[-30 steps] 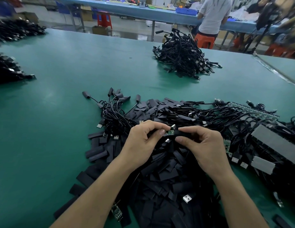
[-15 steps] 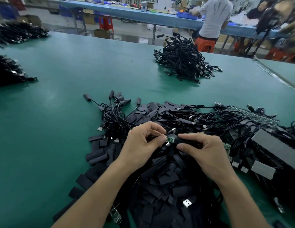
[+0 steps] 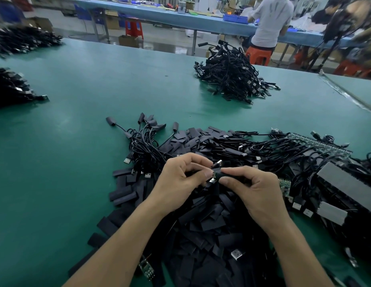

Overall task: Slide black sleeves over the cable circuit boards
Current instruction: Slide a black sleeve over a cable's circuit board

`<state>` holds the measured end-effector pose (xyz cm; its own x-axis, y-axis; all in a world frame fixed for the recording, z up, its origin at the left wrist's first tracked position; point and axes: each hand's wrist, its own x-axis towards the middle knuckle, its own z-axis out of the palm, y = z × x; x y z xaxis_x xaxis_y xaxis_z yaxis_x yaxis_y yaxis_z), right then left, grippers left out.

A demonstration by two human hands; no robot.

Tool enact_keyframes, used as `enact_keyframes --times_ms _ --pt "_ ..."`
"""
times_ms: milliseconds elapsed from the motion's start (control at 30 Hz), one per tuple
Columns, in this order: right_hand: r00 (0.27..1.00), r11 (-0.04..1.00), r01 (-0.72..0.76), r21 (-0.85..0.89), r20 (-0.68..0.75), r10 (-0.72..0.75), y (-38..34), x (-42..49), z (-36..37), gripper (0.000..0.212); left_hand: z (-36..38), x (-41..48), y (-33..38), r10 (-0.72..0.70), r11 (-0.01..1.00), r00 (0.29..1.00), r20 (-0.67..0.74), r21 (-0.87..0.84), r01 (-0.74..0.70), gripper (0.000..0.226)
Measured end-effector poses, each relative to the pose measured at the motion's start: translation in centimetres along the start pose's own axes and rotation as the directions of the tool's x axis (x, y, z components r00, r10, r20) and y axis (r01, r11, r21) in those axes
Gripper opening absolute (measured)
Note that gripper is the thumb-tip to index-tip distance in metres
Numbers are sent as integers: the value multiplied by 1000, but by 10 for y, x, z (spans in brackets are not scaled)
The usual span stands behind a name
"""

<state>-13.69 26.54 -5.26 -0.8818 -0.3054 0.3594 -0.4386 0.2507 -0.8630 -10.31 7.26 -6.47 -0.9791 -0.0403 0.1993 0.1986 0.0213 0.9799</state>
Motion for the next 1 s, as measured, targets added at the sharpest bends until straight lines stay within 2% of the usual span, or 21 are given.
enact_keyframes --times_ms 233,500,667,800,900,1000 --pt "997 993 70 -96 -5 -71 -4 -1 3 20 0 0 1 -7 1000 1000 -9 -22 7 18" --pt "987 971 135 -195 -56 -148 -5 0 3 23 -1 0 2 -6 1000 997 -79 8 7 5" --pt "995 990 69 -122 -57 -76 -3 -1 2 35 -2 2 3 -39 997 995 -93 -76 32 10" --pt "992 985 97 -143 -59 -107 -2 0 0 27 -2 2 2 -46 994 995 -89 -102 37 14" --pt "996 997 47 -53 -78 -51 0 0 1 30 -3 3 2 -57 990 994 -91 -135 44 16" --pt "995 998 53 -26 -87 -55 1 -1 3 30 -3 3 2 -61 990 995 -75 -129 51 16"
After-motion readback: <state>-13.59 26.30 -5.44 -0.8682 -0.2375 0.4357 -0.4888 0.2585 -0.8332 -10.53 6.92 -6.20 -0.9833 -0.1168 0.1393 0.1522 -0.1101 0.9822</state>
